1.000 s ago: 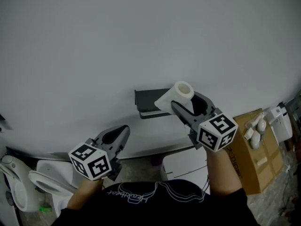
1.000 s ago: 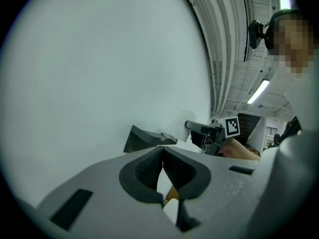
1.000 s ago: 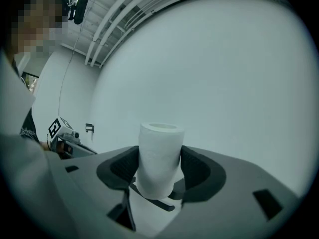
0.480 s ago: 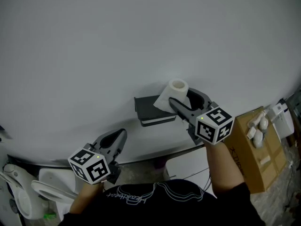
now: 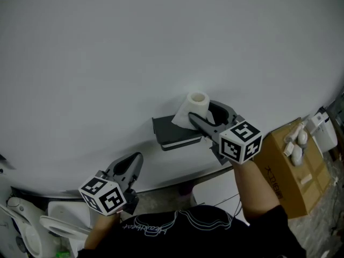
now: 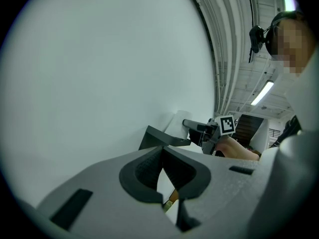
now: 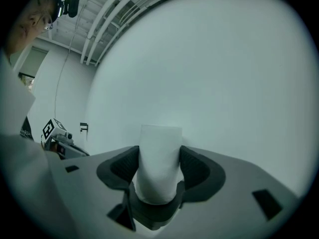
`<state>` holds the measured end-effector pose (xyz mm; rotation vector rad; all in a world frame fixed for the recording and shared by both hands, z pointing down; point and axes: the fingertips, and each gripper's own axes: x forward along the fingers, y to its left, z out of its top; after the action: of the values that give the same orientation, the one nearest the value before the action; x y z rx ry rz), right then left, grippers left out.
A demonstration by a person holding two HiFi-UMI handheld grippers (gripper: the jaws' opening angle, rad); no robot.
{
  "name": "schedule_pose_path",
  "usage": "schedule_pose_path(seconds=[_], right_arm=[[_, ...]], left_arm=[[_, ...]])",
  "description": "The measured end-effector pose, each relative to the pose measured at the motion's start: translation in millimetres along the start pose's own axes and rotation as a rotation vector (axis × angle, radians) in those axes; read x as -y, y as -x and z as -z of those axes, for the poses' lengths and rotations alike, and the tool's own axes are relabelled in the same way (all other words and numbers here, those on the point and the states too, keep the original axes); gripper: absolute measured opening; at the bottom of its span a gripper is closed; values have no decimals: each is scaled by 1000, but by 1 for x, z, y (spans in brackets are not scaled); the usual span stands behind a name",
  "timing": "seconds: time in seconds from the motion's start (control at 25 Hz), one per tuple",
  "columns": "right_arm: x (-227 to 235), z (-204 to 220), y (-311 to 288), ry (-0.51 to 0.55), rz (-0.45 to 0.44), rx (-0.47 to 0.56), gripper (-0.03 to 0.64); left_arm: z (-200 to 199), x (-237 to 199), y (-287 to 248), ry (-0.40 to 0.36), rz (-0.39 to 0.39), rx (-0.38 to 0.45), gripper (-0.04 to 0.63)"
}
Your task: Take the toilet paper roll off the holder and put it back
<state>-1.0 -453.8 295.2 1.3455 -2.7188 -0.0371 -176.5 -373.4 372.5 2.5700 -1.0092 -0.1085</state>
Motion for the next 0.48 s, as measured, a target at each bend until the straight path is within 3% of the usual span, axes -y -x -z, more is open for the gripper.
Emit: schedule_pose_path(seconds=[0.48], right_arm=[[1, 7, 0, -23, 9, 22, 262]], left_arm=[[1, -6, -1, 8, -22, -6, 6]])
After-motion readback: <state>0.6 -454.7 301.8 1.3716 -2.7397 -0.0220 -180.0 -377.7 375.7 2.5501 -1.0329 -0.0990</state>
